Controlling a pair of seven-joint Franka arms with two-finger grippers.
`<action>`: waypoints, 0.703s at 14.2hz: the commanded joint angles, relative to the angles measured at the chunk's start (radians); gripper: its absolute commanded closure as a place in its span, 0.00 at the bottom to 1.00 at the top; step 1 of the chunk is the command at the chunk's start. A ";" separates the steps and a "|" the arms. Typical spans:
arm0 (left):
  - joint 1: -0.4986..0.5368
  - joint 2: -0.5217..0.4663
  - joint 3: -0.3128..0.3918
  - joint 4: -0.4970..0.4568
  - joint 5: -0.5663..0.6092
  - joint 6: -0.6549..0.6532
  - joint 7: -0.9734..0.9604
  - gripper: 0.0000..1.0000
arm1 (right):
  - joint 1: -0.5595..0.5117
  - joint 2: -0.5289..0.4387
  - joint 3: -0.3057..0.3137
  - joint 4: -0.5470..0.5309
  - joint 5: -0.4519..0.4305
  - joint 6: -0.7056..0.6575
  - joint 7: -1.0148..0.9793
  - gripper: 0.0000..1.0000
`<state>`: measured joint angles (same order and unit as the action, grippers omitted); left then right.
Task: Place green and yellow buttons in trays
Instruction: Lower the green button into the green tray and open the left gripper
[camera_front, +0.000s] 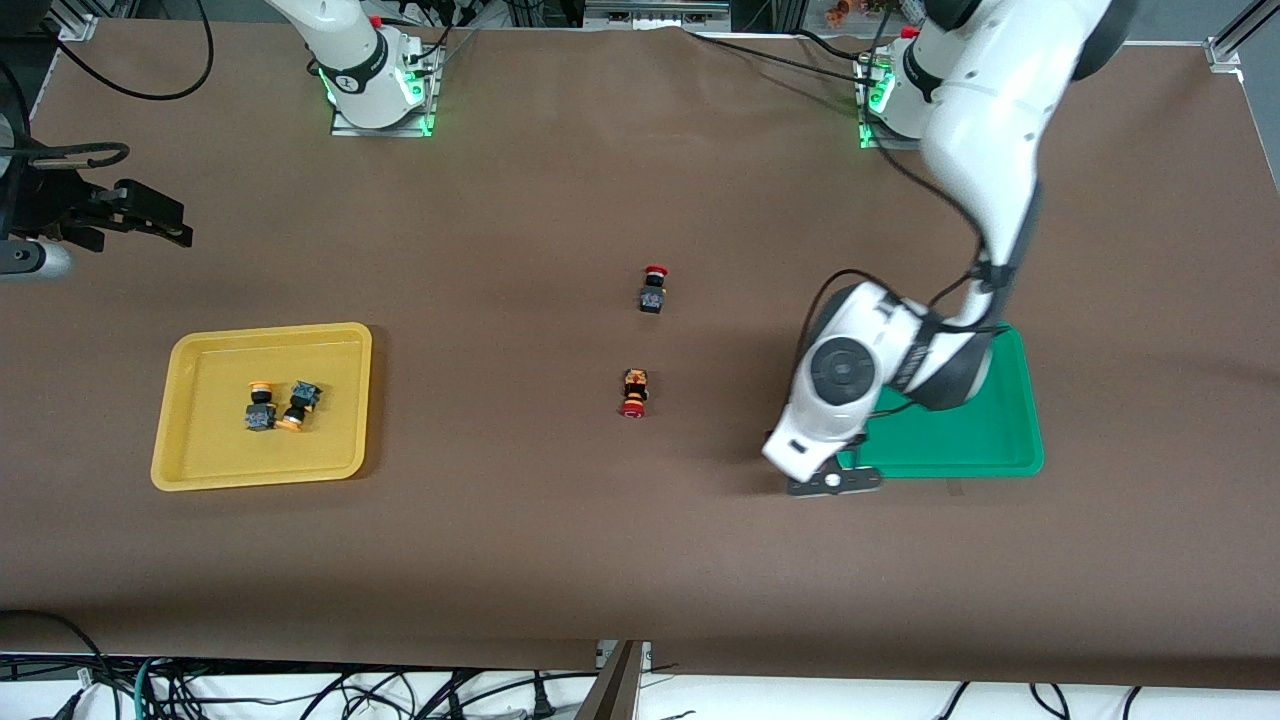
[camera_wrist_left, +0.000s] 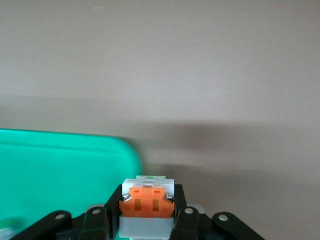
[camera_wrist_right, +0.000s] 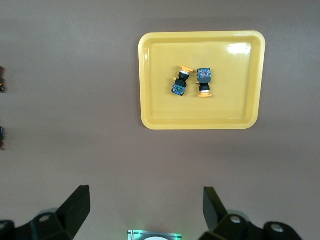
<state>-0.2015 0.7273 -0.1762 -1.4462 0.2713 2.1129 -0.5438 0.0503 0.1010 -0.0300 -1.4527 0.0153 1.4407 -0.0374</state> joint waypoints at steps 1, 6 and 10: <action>0.181 -0.161 -0.086 -0.255 -0.035 0.024 0.123 1.00 | -0.012 -0.001 0.016 -0.001 -0.028 0.004 -0.009 0.00; 0.254 -0.099 -0.109 -0.353 -0.034 0.122 0.173 0.97 | -0.003 0.005 0.021 0.002 -0.032 0.007 -0.009 0.00; 0.261 -0.069 -0.109 -0.346 -0.037 0.130 0.166 0.00 | 0.000 0.019 0.019 0.020 -0.034 0.006 -0.010 0.00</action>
<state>0.0495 0.6659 -0.2816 -1.7986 0.2557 2.2431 -0.3864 0.0531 0.1106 -0.0173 -1.4514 0.0004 1.4471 -0.0375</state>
